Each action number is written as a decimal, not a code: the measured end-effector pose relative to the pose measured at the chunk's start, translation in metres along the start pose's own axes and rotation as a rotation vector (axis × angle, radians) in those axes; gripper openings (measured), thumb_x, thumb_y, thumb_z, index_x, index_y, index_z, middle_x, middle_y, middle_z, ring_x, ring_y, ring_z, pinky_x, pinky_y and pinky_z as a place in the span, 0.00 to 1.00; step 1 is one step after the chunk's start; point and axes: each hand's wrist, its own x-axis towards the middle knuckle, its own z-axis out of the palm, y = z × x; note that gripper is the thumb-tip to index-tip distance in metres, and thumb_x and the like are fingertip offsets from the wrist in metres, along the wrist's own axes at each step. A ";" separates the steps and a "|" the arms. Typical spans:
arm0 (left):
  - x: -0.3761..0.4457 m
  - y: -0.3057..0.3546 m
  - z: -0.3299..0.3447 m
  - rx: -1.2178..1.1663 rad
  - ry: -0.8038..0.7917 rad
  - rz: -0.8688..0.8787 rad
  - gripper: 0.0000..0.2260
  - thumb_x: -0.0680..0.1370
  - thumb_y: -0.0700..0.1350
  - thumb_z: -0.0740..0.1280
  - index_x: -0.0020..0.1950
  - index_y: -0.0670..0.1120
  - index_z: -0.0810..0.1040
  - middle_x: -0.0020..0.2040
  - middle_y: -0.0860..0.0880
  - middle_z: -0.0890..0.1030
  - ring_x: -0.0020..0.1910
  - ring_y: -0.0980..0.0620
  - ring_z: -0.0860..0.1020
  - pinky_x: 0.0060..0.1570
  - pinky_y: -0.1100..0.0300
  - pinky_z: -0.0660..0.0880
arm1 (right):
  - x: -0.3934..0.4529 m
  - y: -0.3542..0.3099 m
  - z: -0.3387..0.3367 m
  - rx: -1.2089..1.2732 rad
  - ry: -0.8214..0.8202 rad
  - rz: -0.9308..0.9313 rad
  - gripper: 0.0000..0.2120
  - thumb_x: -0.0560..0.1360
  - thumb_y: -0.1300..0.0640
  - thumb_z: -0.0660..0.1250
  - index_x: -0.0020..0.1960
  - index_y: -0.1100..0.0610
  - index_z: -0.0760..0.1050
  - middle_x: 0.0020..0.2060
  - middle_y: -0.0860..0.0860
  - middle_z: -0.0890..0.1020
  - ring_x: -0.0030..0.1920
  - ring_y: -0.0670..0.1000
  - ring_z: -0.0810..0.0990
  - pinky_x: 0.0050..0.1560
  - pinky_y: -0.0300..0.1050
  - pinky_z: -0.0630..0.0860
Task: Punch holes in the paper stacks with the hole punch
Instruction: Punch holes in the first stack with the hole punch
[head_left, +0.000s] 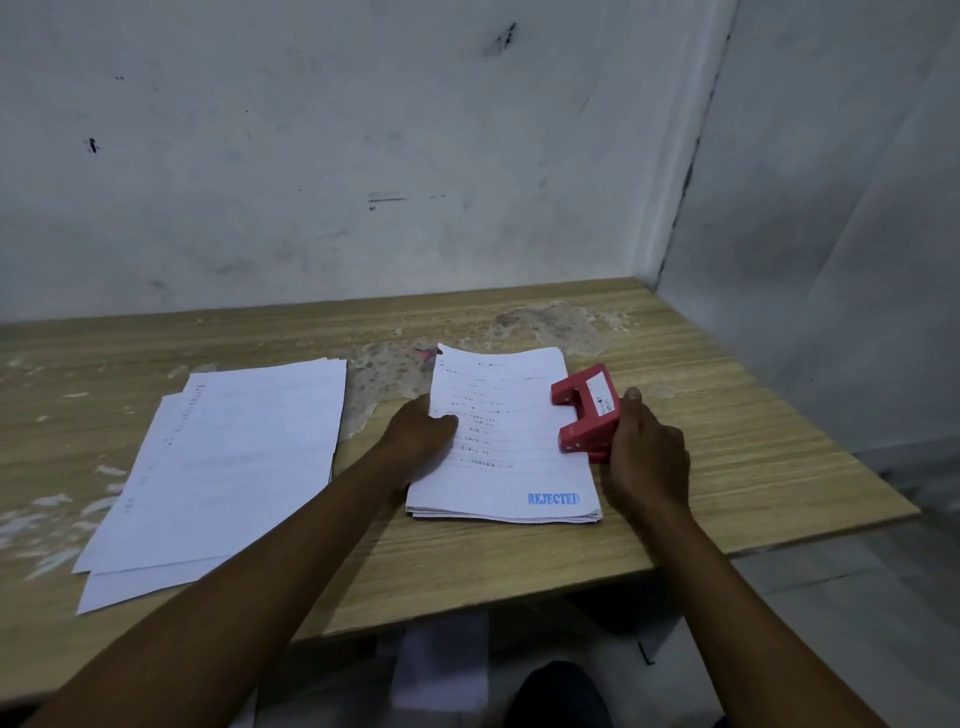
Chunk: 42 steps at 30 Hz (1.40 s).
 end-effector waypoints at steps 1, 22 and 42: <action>0.000 0.000 0.000 0.019 0.005 0.010 0.13 0.80 0.41 0.62 0.63 0.45 0.77 0.60 0.47 0.81 0.57 0.44 0.79 0.60 0.51 0.75 | 0.001 0.001 0.001 0.007 0.002 0.003 0.36 0.78 0.29 0.35 0.40 0.49 0.75 0.41 0.51 0.81 0.50 0.56 0.79 0.59 0.60 0.75; -0.002 -0.008 -0.003 0.096 0.023 0.092 0.19 0.78 0.47 0.62 0.69 0.50 0.74 0.64 0.49 0.80 0.59 0.47 0.78 0.53 0.57 0.72 | 0.036 -0.044 -0.021 0.225 -0.052 0.123 0.34 0.82 0.33 0.42 0.69 0.54 0.74 0.65 0.54 0.80 0.64 0.58 0.78 0.64 0.52 0.69; 0.002 -0.009 -0.002 0.183 0.037 0.125 0.18 0.80 0.47 0.61 0.70 0.49 0.71 0.65 0.49 0.79 0.53 0.52 0.74 0.50 0.61 0.67 | 0.068 -0.076 0.015 -0.386 -0.474 -0.332 0.48 0.69 0.27 0.32 0.74 0.50 0.68 0.71 0.53 0.75 0.72 0.59 0.69 0.68 0.60 0.68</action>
